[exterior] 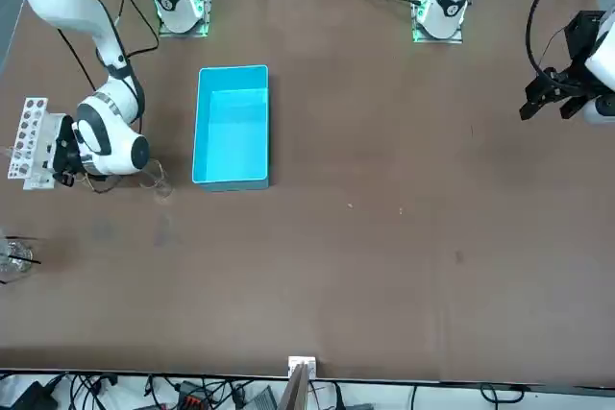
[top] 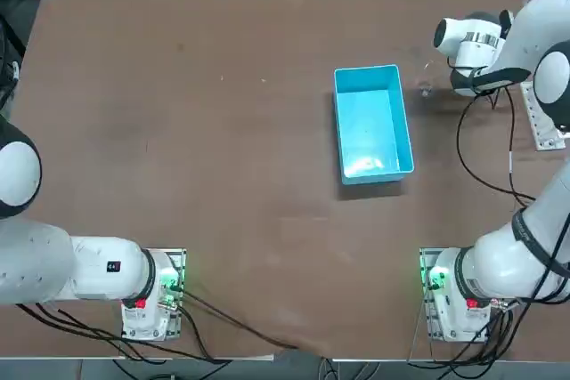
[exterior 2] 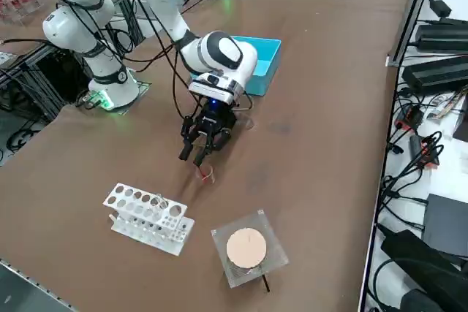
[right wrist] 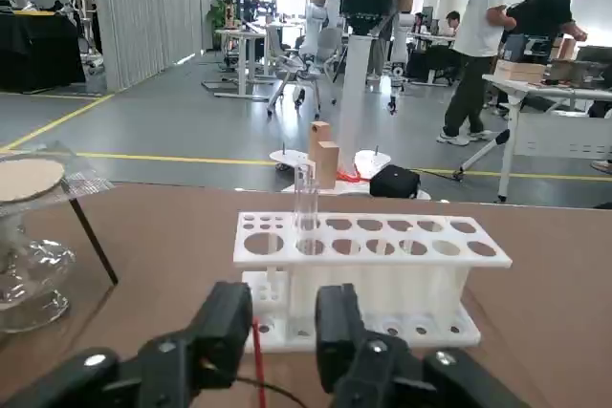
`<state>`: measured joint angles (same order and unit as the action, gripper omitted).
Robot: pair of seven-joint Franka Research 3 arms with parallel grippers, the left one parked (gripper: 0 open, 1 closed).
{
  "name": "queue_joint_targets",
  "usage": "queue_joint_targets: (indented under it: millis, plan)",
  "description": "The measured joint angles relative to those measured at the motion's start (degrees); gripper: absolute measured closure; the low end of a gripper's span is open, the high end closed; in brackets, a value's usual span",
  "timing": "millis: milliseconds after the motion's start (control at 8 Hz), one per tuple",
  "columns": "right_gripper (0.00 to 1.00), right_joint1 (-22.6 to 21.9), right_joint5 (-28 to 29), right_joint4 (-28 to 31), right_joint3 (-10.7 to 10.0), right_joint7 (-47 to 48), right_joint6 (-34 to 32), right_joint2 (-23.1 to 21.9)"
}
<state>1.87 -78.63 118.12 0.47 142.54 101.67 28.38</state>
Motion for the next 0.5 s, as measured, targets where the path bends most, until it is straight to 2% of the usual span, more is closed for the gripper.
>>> queue_joint_targets:
  millis: [250, 375, 500]
  plan:
    - [0.11, -0.25, -0.06, -0.64, 0.61, -3.02, -1.93, -1.00]
    - [0.00, -0.30, 1.23, -1.21, 1.55, -7.15, -2.22, -2.57]
    - [0.00, -0.40, 4.02, -2.01, 2.68, -12.26, -2.41, -4.40]
